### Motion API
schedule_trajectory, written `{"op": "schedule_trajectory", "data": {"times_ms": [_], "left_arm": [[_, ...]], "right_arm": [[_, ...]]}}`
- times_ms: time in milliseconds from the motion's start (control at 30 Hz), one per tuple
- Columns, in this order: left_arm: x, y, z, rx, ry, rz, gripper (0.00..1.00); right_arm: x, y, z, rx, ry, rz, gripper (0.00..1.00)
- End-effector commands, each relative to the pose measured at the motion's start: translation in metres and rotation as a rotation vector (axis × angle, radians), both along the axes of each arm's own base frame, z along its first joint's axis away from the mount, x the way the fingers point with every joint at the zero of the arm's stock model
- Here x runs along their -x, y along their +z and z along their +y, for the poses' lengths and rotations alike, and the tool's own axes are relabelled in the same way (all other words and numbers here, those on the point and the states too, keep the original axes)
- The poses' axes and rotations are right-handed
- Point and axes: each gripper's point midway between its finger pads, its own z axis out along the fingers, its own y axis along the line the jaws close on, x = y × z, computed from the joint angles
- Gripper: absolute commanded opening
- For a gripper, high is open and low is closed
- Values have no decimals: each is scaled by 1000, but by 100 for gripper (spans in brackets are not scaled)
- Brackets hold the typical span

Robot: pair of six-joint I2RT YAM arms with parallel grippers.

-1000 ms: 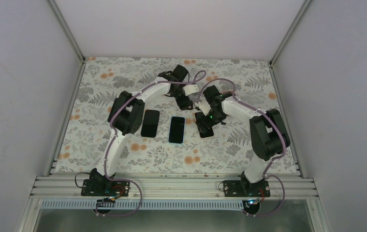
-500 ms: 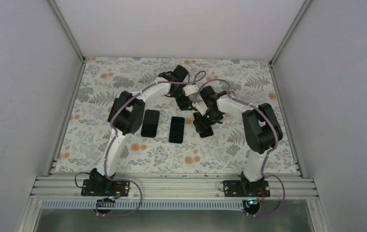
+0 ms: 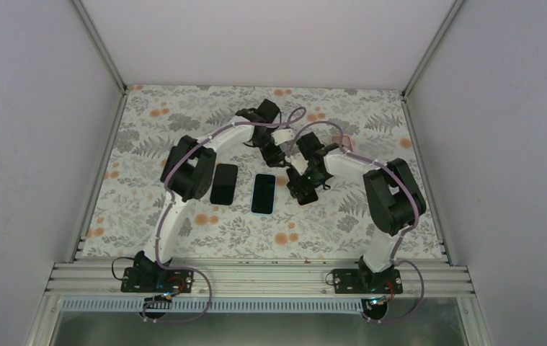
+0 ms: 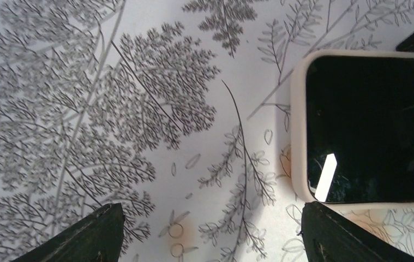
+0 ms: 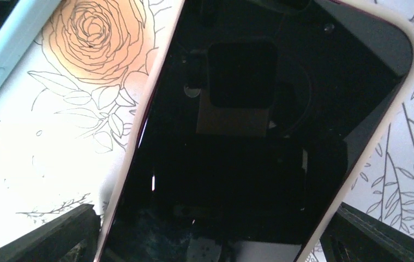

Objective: Take the phone out of the phone case

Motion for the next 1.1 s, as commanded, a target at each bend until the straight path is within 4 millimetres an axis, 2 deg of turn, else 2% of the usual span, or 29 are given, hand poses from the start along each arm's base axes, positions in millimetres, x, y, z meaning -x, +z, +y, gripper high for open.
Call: {"op": "schedule_trajectory", "data": {"times_ms": [0, 233, 567, 767, 900, 1000, 1067], "left_arm": [[9, 22, 7, 9, 5, 4, 81], [2, 52, 27, 15, 57, -17, 81], [3, 87, 51, 78, 94, 38, 83], [7, 106, 58, 200, 112, 135, 85], [16, 94, 56, 277, 107, 317, 85], [23, 88, 52, 331, 100, 451, 85], [21, 98, 48, 400, 91, 522, 85]], "right_arm": [[8, -36, -29, 174, 85, -49, 100], [15, -51, -35, 213, 124, -41, 96], [7, -48, -39, 249, 189, -53, 82], [-17, -22, -32, 229, 172, -159, 79], [-32, 2, -26, 198, 150, -247, 79], [-39, 27, -19, 156, 142, -314, 79], [-42, 43, -14, 127, 143, -350, 80]]}}
